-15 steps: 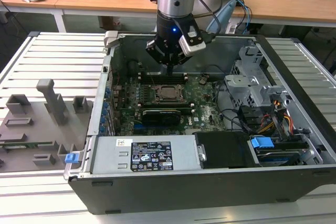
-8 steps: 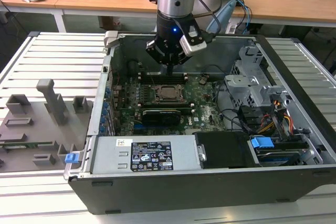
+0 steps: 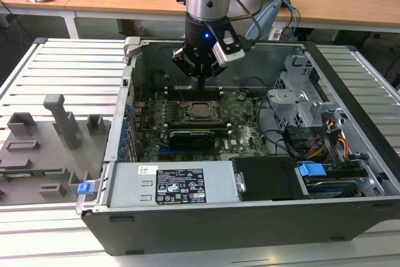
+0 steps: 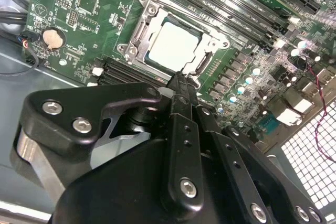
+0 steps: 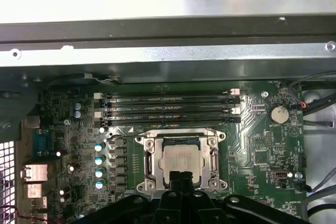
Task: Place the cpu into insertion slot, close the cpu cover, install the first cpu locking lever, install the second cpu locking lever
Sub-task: 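Install the first cpu locking lever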
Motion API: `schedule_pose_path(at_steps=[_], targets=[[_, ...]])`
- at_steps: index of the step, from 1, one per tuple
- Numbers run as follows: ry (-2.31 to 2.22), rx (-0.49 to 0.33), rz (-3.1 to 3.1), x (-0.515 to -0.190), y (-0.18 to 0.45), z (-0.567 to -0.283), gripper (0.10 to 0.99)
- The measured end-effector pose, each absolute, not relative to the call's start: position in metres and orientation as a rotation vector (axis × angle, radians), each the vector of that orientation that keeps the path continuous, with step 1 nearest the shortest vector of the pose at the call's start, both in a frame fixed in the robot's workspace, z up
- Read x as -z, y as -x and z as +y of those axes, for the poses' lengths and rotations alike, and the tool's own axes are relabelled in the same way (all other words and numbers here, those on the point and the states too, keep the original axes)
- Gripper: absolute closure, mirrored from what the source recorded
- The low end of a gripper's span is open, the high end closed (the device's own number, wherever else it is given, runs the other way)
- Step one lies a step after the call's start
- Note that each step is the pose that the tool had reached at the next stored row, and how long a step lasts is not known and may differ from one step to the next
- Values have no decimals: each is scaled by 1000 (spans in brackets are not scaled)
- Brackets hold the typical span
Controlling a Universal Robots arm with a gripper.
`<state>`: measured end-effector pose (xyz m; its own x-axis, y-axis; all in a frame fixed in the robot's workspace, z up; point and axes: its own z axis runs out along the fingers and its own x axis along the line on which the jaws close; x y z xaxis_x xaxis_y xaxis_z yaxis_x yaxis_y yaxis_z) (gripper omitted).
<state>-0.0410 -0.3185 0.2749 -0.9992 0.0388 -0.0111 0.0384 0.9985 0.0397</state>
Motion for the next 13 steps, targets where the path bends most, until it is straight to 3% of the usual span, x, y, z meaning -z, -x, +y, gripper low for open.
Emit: schedule_pose_path(at_steps=[13], targets=[[-61, -62, 3128, -274, 46, -318, 980]])
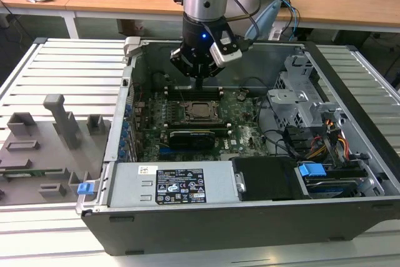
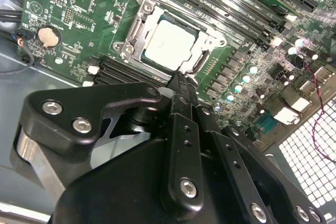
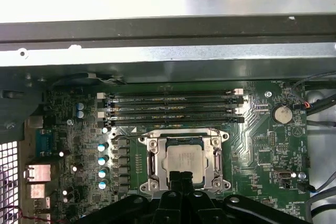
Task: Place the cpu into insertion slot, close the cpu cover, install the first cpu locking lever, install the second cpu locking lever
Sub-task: 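Install the first cpu locking lever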
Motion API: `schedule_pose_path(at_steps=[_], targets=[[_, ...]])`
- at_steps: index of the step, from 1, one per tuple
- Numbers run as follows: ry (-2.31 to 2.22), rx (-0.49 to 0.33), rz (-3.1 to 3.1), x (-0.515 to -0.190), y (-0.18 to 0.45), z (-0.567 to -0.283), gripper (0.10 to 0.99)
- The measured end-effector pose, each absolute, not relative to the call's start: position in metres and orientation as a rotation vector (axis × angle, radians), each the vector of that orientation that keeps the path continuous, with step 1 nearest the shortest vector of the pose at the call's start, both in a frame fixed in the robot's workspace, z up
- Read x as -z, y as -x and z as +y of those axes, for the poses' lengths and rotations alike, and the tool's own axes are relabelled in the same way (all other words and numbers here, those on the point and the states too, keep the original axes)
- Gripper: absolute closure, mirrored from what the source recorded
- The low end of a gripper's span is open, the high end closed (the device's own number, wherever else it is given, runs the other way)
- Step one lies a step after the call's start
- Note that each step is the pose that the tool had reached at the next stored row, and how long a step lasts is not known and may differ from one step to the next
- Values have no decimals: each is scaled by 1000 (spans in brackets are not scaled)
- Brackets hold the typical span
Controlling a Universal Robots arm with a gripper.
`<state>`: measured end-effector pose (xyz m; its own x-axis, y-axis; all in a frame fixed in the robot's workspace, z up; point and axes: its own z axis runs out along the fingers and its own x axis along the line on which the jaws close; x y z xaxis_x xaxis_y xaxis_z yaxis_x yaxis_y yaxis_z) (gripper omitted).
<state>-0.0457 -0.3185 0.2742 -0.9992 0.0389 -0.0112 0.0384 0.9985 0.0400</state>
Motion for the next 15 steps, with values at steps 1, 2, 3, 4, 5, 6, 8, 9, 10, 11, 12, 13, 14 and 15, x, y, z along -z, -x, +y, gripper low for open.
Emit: schedule_pose_path(at_steps=[1, 2, 3, 4, 5, 6, 8, 9, 10, 11, 12, 13, 14, 15], targets=[[-60, -62, 3128, -274, 47, -318, 980], [-60, -62, 3128, -274, 48, -318, 980], [-60, -62, 3129, -274, 50, -318, 980], [-60, -62, 3129, -274, 51, -318, 980], [-60, -63, 3128, -274, 53, -318, 980], [-60, -63, 3128, -274, 54, -319, 980], [-61, -63, 3128, -274, 58, -318, 980], [-60, -63, 3129, -274, 60, -319, 980], [-61, -63, 3129, -274, 62, -319, 980], [-60, -63, 3128, -273, 63, -318, 980], [-60, -63, 3128, -273, 64, -318, 980], [-60, -63, 3128, -273, 65, -318, 980], [-60, -63, 3129, -273, 66, -318, 980], [-60, -63, 3129, -273, 66, -319, 980]])
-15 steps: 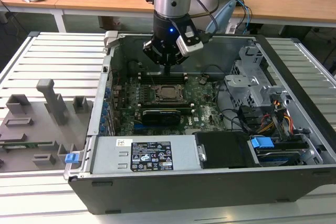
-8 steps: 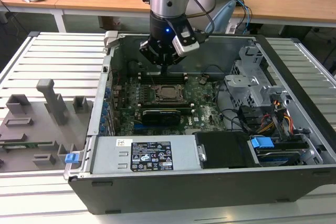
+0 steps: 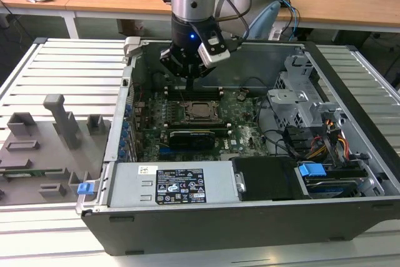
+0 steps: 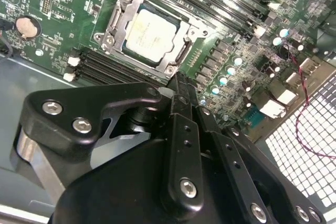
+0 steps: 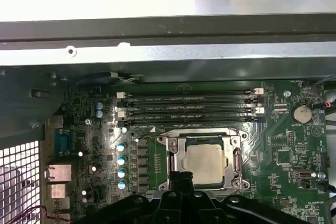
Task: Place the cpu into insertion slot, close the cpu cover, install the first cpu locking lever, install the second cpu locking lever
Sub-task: 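Install the first cpu locking lever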
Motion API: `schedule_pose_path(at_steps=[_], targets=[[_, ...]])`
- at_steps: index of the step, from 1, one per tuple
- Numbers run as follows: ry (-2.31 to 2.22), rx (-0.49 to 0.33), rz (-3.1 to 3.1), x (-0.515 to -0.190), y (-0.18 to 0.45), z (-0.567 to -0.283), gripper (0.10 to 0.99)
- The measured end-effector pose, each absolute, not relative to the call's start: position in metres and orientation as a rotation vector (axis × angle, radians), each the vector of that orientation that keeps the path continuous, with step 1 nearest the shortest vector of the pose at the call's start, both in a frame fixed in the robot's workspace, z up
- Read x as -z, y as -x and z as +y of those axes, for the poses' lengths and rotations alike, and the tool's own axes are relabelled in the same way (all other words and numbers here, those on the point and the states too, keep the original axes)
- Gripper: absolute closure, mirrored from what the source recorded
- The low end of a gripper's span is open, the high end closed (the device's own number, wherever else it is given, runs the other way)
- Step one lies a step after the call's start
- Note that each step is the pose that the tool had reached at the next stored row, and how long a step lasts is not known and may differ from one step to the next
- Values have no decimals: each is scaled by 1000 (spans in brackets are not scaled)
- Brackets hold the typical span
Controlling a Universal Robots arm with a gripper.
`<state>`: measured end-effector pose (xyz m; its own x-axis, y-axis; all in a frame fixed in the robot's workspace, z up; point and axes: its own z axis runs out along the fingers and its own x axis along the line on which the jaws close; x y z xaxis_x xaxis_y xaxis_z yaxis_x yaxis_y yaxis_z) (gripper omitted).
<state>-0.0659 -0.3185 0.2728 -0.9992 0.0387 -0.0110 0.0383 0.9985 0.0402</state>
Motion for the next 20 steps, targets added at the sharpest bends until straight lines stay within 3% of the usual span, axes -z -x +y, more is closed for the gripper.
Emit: schedule_pose_path(at_steps=[20], targets=[[-60, -64, 3129, -271, 78, -319, 980]])
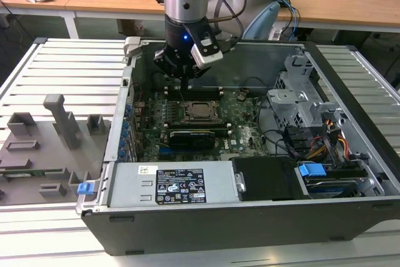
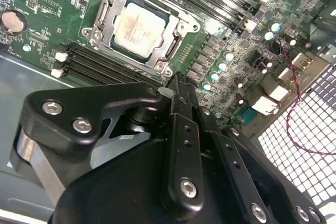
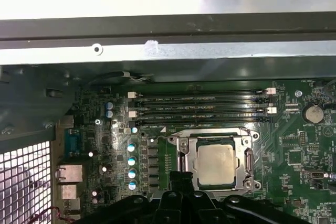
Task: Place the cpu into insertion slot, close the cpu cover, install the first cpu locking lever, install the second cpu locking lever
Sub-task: 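Install the first cpu locking lever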
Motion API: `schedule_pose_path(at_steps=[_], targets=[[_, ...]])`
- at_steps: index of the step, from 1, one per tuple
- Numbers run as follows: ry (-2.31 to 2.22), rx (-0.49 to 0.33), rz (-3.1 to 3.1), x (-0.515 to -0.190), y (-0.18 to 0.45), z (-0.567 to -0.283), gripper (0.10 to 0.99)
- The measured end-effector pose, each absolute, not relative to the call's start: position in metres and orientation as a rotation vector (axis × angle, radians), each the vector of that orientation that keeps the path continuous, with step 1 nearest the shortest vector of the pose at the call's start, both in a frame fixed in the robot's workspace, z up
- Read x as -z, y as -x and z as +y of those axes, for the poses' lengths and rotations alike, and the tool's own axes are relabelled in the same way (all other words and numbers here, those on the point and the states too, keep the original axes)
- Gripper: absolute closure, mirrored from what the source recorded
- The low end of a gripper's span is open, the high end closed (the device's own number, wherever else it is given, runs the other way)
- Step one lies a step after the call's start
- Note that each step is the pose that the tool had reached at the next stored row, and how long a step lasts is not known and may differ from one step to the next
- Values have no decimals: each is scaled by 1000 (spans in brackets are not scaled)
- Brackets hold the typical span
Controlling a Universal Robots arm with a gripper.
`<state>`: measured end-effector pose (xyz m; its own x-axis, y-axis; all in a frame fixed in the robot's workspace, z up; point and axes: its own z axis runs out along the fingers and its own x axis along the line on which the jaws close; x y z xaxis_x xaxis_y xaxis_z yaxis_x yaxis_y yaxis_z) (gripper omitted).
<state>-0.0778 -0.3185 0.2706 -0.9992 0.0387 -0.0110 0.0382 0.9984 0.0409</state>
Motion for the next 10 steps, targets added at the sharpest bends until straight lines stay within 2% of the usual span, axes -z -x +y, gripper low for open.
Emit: schedule_pose_path(at_steps=[10], targets=[[-37, -64, 3129, -266, 94, -315, 980]])
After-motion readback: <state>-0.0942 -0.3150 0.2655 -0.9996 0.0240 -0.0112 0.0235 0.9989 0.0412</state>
